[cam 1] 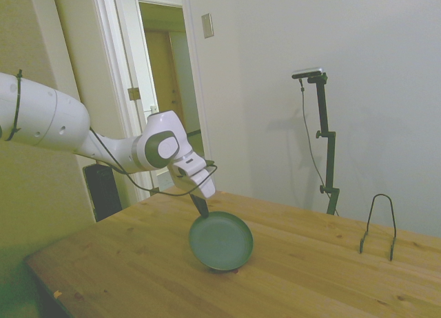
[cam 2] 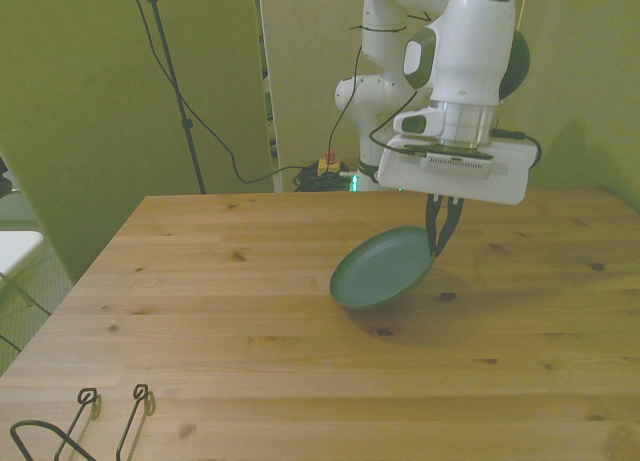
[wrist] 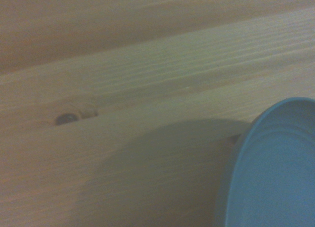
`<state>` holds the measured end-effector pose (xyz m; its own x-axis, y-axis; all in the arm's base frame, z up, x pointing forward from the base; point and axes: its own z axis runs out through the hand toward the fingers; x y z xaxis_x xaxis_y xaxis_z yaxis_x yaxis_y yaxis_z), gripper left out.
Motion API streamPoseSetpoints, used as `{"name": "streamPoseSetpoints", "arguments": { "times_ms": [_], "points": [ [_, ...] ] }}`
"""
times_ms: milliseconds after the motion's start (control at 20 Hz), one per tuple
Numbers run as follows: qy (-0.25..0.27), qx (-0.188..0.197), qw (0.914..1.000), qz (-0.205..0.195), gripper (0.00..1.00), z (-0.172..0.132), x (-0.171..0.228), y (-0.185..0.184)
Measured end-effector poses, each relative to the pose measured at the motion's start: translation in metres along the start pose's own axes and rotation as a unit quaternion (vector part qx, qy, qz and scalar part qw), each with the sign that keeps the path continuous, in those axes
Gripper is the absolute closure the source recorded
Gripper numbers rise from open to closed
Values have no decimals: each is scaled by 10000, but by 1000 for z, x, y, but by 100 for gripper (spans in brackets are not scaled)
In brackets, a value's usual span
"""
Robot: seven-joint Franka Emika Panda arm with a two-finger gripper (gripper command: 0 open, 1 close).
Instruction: Load the plate
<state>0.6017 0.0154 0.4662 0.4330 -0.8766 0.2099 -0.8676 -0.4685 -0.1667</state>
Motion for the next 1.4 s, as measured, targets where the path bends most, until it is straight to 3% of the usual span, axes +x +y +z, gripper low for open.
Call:
{"name": "streamPoseSetpoints", "arguments": {
  "times_ms": [300, 450, 750, 1200, 1400],
  "points": [
    [-260, 331, 9989, 186, 100, -49, 12, -10],
    [-273, 376, 9985, 293, 100, -51, 19, -11],
    [-83, 589, 9944, 876, 100, -52, 78, -21],
    [399, 971, 9783, 1784, 100, -41, 196, -28],
    [458, 1001, 9744, 1960, 100, -35, 228, -28]
  ]
}}
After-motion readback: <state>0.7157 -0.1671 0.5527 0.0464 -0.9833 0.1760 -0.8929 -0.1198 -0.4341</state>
